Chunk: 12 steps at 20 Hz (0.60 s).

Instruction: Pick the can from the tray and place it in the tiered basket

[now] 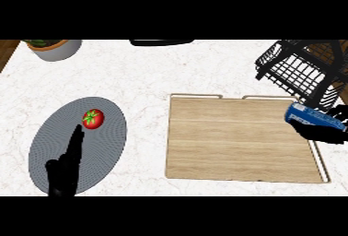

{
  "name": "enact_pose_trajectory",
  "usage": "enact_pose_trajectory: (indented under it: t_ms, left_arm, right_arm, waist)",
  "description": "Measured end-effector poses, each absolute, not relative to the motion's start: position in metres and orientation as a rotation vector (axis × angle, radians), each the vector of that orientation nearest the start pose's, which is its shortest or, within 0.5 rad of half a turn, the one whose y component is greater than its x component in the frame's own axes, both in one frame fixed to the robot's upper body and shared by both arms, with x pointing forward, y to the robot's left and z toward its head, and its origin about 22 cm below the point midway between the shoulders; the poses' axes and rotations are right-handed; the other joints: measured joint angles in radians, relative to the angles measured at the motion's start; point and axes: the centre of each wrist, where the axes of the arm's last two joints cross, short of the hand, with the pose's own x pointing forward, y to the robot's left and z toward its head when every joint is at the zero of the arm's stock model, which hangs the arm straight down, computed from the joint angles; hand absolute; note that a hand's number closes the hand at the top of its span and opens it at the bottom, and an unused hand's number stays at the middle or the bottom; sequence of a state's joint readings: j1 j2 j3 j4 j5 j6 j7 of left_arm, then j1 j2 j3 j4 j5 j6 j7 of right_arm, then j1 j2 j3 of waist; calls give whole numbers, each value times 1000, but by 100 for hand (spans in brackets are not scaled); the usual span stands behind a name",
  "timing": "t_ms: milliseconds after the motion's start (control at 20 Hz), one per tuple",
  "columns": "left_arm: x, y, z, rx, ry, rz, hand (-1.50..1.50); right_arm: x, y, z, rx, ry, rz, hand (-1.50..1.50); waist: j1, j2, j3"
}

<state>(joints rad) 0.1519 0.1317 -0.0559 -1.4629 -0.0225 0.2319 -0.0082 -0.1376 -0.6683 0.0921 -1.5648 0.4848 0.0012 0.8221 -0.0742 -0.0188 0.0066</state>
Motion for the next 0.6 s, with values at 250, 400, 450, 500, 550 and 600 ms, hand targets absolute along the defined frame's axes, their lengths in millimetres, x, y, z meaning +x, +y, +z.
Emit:
enact_pose_trajectory:
  t_ms: [250,400,450,500,550,600]
  left_arm:
    - [194,269,-51,317,-1337,36,0]
    - [193,267,-50,315,-1329,36,0]
    - [195,265,-49,314,-1326,34,0]
    - [196,267,-48,310,-1328,32,0]
    - [197,267,-46,306,-1327,31,0]
    - [198,265,-47,301,-1328,29,0]
  right_arm:
    - [246,-367,156,-1135,-956,268,150]
    - [227,-371,199,-1213,-1066,212,150]
    - [220,-373,213,-1242,-1093,205,150]
    - [212,-372,226,-1265,-1111,205,150]
    - [203,-370,237,-1290,-1123,207,150]
    - [196,-370,247,-1312,-1135,208,150]
  waist:
    - [-4,-4,-2]
    - [0,-3,-3]
    - [3,-2,-4]
    - [7,-1,-4]
    - [10,0,-4]
    - [15,1,-4]
